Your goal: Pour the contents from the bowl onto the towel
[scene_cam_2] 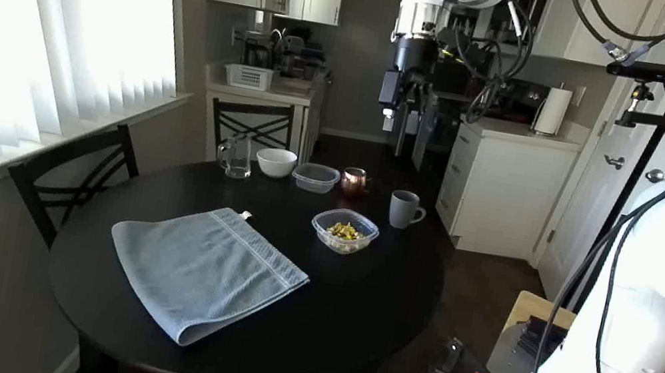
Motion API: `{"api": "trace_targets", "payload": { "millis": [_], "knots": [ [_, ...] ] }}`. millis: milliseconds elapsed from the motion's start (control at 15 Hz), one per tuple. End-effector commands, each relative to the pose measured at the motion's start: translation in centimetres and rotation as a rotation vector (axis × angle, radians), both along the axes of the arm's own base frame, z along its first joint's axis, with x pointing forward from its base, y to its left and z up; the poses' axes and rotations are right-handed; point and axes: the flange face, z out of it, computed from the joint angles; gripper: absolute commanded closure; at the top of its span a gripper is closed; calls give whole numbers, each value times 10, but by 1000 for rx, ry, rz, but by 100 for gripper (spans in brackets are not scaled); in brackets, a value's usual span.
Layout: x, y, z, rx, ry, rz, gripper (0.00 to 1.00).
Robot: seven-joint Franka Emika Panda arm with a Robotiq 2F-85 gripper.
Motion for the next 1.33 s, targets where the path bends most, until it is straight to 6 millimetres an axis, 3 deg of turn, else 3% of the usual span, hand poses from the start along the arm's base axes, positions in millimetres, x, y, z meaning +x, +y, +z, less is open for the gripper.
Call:
{"api": "trace_targets", "payload": {
  "millis": [0,467,533,733,1000,1200,1267],
  "knots": [
    [0,0,0,0,1,0,0],
    [0,0,0,0,1,0,0],
    [8,-5,-8,16,14,-27,0],
    [50,-26,-73,-16,75,-160,0],
    [98,-29,-153,-81,152,-230,0],
    [124,-45,-186,-190,160,-265,0],
    [128,-59,-197,-246,167,-266,0]
  ]
}}
